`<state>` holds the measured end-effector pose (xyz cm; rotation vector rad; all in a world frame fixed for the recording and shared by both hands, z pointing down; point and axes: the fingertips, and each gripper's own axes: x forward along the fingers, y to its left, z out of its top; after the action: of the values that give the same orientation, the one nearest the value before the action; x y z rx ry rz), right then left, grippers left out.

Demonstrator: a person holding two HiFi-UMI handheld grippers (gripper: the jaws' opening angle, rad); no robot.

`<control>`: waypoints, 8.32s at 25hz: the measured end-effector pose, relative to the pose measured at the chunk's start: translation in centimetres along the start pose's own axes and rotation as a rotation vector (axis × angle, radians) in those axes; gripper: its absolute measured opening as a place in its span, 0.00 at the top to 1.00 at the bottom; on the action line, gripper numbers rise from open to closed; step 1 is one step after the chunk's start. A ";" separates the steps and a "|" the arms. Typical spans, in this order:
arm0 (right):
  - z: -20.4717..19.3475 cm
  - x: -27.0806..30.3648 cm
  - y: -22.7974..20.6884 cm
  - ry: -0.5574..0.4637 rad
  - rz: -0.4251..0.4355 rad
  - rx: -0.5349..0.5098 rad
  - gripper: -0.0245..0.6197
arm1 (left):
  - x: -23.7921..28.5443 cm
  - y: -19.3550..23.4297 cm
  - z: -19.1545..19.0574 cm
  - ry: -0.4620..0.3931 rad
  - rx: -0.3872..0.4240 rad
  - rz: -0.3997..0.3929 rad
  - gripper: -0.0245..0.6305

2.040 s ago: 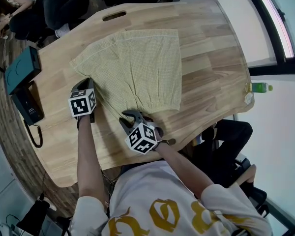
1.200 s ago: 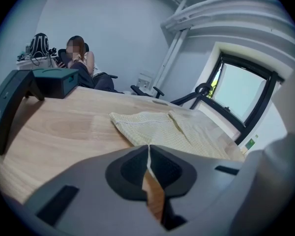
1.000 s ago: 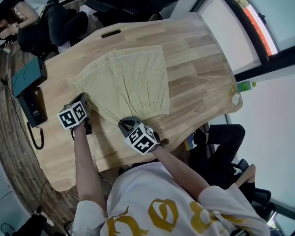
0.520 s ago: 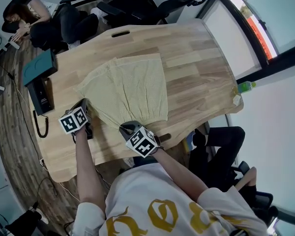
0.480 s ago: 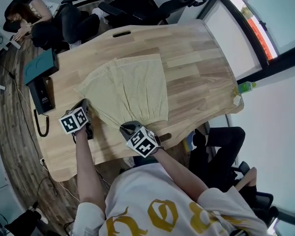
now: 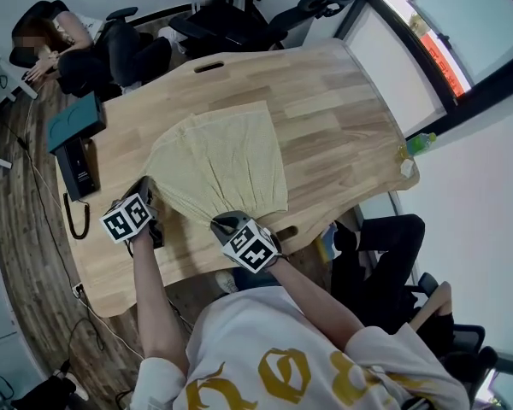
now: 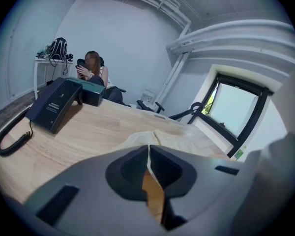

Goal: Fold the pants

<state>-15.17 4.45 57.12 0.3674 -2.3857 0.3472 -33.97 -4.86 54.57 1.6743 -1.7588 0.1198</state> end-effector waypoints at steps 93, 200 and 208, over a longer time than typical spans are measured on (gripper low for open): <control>-14.6 -8.0 -22.3 -0.017 -0.190 0.732 0.93 | 32.5 -28.2 -4.2 0.464 0.733 -0.227 0.70; -8.9 -7.7 -8.8 0.039 0.076 -0.110 0.65 | -0.6 -22.2 -21.2 0.815 1.014 -0.813 0.70; -11.4 -5.6 -8.5 0.190 0.173 -0.260 0.58 | -0.6 -23.6 -21.2 0.812 1.238 -0.893 0.70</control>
<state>-1.30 1.45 62.90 0.0079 -2.2433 0.1390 -3.80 2.69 61.13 2.4876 -0.1072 1.4310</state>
